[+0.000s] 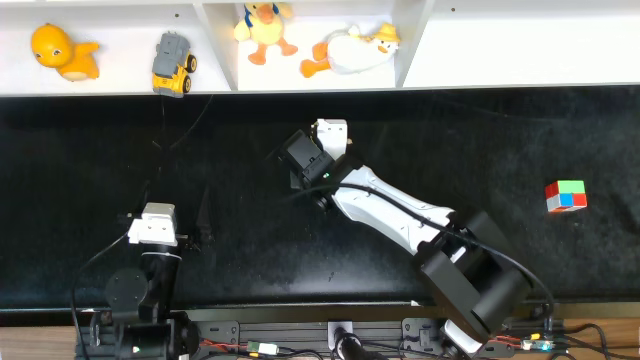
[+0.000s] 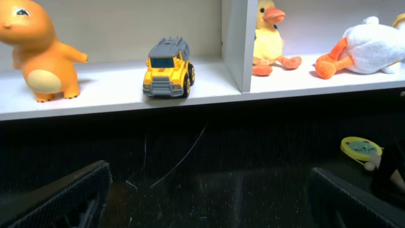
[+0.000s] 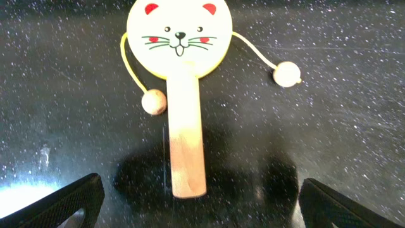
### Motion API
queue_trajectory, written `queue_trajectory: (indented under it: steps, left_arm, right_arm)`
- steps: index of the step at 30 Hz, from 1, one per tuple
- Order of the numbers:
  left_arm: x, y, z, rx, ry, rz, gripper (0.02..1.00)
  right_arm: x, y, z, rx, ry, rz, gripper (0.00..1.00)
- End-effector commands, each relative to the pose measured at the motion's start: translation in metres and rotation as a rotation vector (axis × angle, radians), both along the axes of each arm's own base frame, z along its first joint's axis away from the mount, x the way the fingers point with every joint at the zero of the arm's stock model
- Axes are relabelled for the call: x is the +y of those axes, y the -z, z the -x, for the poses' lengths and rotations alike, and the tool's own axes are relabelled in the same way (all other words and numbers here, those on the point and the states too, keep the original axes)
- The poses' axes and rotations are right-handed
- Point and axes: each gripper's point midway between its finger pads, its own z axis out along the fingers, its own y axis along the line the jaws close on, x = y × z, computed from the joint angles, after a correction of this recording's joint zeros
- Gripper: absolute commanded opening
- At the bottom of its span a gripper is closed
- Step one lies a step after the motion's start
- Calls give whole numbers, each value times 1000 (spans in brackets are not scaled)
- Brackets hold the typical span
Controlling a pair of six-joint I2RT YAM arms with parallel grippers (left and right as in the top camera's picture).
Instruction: Store Toys
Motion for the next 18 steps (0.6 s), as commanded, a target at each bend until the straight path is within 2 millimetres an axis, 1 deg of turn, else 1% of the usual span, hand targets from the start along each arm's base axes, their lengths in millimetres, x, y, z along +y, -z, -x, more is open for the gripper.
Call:
queue_trajectory:
  steps: [1, 5, 6, 7, 8, 10, 11, 13, 14, 15, 18]
  left_arm:
    - [-1, -1, 1, -5, 2, -2, 998]
    - [-1, -1, 1, -5, 2, -2, 998]
    - [-1, -1, 1, -5, 2, -2, 998]
    - [-1, -1, 1, -5, 2, -2, 998]
    - [-1, -1, 1, -5, 2, -2, 996]
    - [-1, -1, 1, -5, 3, -2, 998]
    - [-1, -1, 1, -5, 3, -2, 998]
    - [-1, -1, 1, -5, 2, -2, 998]
    - [-1, -1, 1, -5, 2, -2, 996]
    - [-1, -1, 1, -5, 2, -2, 998]
    - [-1, -1, 1, -5, 2, -2, 998]
  right_arm:
    - [3, 0, -17, -40, 29, -19, 996]
    - [7, 0, -25, -63, 34, -41, 998]
    - [6, 1, -25, -62, 37, -40, 917]
    - [7, 2, -25, -58, 36, -42, 766]
    - [6, 3, -25, -56, 36, -41, 665]
    - [6, 4, -25, -55, 36, -39, 524]
    - [6, 4, -25, -53, 36, -40, 489]
    - [7, 4, -24, -52, 34, -41, 371]
    - [7, 4, -24, -50, 34, -41, 290]
    - [7, 4, -23, -47, 28, -39, 242]
    - [5, 2, -20, -36, 21, -30, 167]
